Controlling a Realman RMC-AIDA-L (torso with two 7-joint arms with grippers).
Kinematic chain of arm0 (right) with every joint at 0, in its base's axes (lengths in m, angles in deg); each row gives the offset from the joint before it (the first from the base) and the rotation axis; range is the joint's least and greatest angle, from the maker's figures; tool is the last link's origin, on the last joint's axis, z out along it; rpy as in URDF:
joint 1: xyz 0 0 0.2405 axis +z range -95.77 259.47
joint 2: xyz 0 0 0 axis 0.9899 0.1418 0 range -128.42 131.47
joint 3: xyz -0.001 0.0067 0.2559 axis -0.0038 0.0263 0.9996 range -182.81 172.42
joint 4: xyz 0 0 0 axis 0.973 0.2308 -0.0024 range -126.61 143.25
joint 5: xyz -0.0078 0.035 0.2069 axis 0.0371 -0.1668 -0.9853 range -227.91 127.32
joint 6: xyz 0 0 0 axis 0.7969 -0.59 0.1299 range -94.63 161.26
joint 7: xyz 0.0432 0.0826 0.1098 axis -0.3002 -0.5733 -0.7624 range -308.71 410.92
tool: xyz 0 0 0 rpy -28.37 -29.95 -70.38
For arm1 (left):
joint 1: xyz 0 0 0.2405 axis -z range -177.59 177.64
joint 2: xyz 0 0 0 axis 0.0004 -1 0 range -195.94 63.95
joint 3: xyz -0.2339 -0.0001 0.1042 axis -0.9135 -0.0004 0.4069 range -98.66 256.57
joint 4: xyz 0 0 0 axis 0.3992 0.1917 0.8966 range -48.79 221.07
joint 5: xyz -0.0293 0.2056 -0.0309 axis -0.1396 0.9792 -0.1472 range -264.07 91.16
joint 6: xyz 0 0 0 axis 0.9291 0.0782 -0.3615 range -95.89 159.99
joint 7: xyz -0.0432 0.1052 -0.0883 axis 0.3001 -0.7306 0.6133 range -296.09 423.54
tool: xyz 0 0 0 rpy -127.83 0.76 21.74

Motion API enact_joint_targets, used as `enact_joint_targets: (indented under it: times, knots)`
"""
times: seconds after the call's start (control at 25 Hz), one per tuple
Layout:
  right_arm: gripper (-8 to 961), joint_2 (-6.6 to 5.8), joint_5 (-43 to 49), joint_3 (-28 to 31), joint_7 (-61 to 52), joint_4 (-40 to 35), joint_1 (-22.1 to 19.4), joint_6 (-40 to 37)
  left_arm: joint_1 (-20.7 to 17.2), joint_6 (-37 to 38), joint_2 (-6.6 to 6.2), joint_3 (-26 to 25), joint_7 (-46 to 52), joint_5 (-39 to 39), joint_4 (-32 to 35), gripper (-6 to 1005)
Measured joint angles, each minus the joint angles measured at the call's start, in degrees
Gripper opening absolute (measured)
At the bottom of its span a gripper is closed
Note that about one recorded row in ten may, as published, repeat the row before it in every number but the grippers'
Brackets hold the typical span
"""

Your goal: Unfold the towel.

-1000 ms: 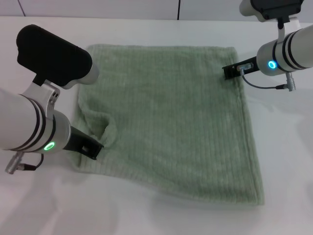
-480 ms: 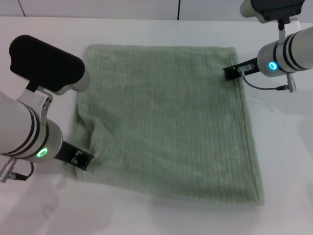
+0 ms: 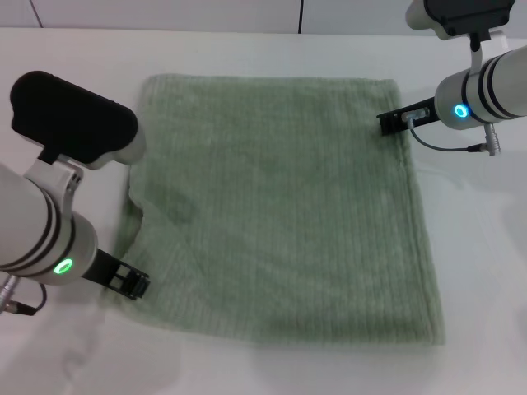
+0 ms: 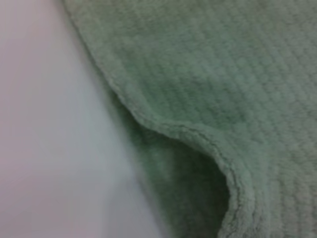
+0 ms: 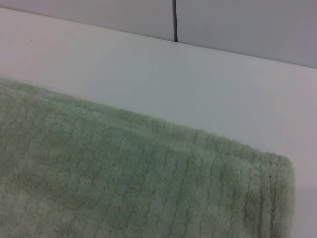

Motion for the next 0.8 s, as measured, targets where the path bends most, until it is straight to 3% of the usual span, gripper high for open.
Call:
enact_joint_targets:
  times: [0.2,0.56,0.72,0.8]
  knots:
    - [-1,0.0,0.07,0.0,0.01,0.05,-0.14,0.15,-0.18,-0.58,-0.5,-2.04,0.09,0.02,0.39,419]
    - [-1,0.01,0.05,0.0,0.02,0.46,-0.19,0.6,0.05,-2.1,-0.25,-1.57,-0.31,0.01,-1.51,418]
    - [-1,0.01,-0.02,0.05,0.0,0.79,-0.19,0.71,-0.45,-2.41,-0.16,-1.01,-0.45,-0.01,-5.01,419]
    - [-1,0.0,-0.03,0.19,0.0,0.96,-0.19,0.7,-0.51,-1.1,-0.79,-1.14,-0.88,0.02,-7.0,421]
